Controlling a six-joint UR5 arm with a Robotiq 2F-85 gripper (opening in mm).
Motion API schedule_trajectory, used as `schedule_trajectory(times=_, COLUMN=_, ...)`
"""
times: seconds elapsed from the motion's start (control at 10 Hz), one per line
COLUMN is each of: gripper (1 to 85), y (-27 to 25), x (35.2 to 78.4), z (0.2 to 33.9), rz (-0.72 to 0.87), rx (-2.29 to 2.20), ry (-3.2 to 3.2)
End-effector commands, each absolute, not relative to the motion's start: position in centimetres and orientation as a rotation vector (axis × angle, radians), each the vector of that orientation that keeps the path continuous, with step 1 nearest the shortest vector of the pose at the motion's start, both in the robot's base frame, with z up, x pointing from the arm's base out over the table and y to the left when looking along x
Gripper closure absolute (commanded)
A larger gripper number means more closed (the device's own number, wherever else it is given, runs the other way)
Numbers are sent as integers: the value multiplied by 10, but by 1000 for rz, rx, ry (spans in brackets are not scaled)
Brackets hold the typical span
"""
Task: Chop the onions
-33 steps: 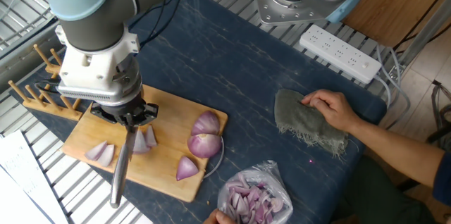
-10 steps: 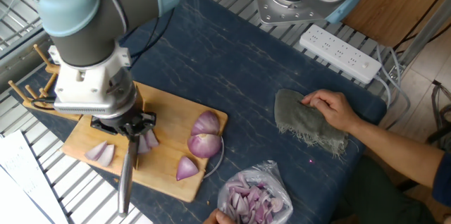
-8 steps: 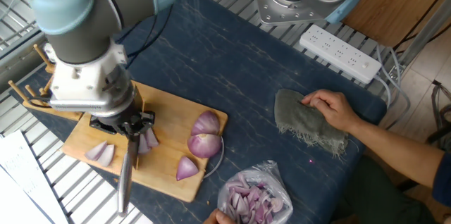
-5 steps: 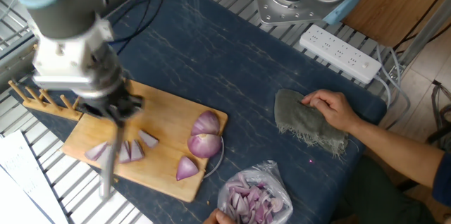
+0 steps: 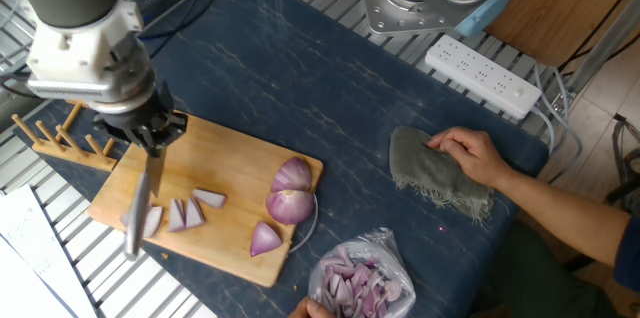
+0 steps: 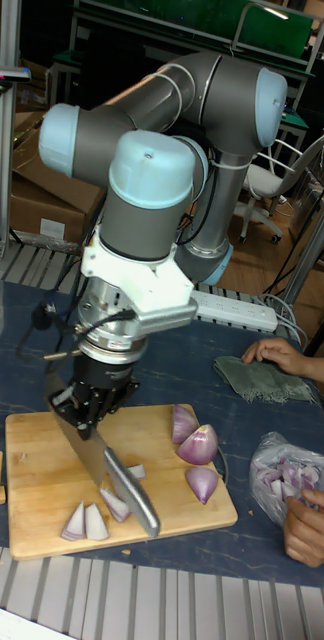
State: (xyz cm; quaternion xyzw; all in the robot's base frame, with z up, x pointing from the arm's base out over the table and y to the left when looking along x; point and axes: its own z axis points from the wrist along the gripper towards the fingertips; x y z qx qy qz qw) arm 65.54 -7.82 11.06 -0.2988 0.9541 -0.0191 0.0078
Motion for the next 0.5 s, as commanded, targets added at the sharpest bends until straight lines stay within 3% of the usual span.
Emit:
schedule_trajectory(times=0.0, gripper=847, y=-100, x=654, z=113, rz=-97, rx=-723, ry=3032)
schedule_trajectory(times=0.4, gripper=847, y=-109, x=650, z=113, rz=-98, rx=-551, ry=3059)
